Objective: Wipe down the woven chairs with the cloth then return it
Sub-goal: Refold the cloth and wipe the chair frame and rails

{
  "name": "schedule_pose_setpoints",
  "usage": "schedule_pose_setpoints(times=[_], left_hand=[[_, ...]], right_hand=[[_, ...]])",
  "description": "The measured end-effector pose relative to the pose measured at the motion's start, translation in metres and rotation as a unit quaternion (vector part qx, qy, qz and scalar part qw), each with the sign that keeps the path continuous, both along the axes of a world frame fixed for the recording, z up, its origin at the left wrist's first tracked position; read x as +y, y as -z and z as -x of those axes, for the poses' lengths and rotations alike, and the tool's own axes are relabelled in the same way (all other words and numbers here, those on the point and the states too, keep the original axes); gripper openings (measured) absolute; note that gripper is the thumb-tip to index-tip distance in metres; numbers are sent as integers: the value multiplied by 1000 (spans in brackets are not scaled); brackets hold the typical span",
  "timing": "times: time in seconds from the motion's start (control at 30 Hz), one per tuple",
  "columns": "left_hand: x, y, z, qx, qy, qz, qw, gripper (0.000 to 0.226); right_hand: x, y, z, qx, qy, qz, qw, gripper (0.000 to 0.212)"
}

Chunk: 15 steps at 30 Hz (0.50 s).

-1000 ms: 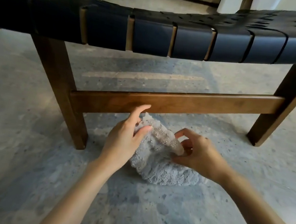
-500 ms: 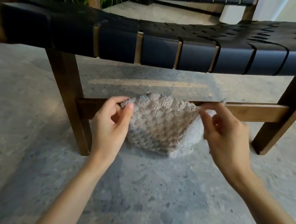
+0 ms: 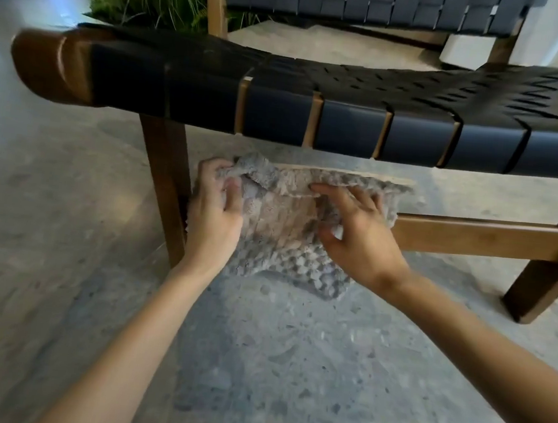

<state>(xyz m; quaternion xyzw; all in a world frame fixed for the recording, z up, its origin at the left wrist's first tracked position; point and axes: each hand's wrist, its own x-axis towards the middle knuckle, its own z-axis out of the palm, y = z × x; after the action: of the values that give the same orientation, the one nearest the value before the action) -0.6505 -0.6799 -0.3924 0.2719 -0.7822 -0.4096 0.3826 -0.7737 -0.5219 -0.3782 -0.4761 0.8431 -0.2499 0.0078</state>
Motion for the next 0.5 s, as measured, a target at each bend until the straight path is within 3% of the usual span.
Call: schedule_pose_setpoints(times=[0.1,0.23,0.3,0.37,0.5], left_hand=[[-11,12,-7,-191,30,175,965,66],[-29,23,-23,-359,3,421,833,88],[-34,28,-25,-419,-16,468,778,87],[-34,29,-21,-455,-36,486,745,85],[-30,27,-15,-472,-43,493,730,83]], right_hand=[[-19,8,5,4,-44,-100,994,73],[-41,20,4,97,-77,-126,984,84],[-54,26,1,147,-106,-115,977,80],[-64,30,0,181,-111,-120,970,79],[-67,33,7,252,-100,-161,949,80]])
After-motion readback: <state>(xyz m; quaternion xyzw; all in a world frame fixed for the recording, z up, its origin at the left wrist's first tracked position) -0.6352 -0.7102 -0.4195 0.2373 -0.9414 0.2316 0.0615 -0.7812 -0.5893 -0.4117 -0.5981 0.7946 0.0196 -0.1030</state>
